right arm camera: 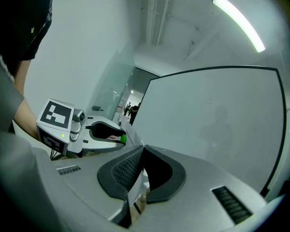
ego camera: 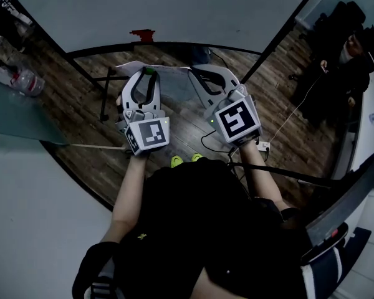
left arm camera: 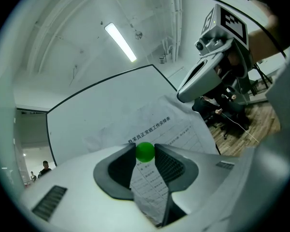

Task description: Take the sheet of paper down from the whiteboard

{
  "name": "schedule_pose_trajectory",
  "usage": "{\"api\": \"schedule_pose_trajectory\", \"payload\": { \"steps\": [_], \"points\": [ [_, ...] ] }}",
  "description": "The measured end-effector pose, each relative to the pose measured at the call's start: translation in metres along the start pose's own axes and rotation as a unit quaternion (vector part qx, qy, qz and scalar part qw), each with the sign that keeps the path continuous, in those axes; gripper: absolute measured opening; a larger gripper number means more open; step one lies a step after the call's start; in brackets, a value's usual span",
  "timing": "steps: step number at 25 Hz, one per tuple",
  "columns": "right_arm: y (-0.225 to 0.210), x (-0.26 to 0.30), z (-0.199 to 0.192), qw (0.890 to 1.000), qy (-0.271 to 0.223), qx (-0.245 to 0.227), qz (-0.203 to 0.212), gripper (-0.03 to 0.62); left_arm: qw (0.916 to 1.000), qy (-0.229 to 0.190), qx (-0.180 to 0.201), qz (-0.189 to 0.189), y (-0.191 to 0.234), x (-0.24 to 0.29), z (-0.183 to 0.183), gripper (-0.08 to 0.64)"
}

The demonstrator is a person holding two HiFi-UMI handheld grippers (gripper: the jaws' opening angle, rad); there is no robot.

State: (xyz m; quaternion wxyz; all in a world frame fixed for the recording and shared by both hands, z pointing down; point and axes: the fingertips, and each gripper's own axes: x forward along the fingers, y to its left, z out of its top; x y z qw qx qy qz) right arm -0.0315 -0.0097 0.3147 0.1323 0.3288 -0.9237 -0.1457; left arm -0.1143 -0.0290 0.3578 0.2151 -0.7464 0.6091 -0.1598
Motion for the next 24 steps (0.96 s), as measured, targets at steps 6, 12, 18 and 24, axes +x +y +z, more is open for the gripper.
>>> {"api": "schedule_pose_trajectory", "payload": {
  "steps": [6,12,18,24],
  "points": [
    [-0.0009,0.0006,-0.0020,1.000,-0.001,0.004,0.000,0.014,1.0000,0.000,-0.001,-0.003,-0.0022,0.0033,-0.0004,0.137],
    [-0.0037,0.0023,-0.0035,1.000,-0.002,0.005,-0.001,0.014,1.0000,-0.002,0.000,-0.004,-0.0023,0.0071,-0.0004,0.137],
    [-0.0029,0.0062,-0.0037,1.000,-0.004,0.007,0.000,0.013,1.0000,-0.002,-0.001,-0.003,0.0008,0.0089,-0.0024,0.137],
    [-0.0013,0.0075,-0.0050,1.000,-0.004,0.007,0.002,0.012,1.0000,-0.001,0.000,-0.002,0.0024,0.0091,-0.0043,0.137]
  ]
}}
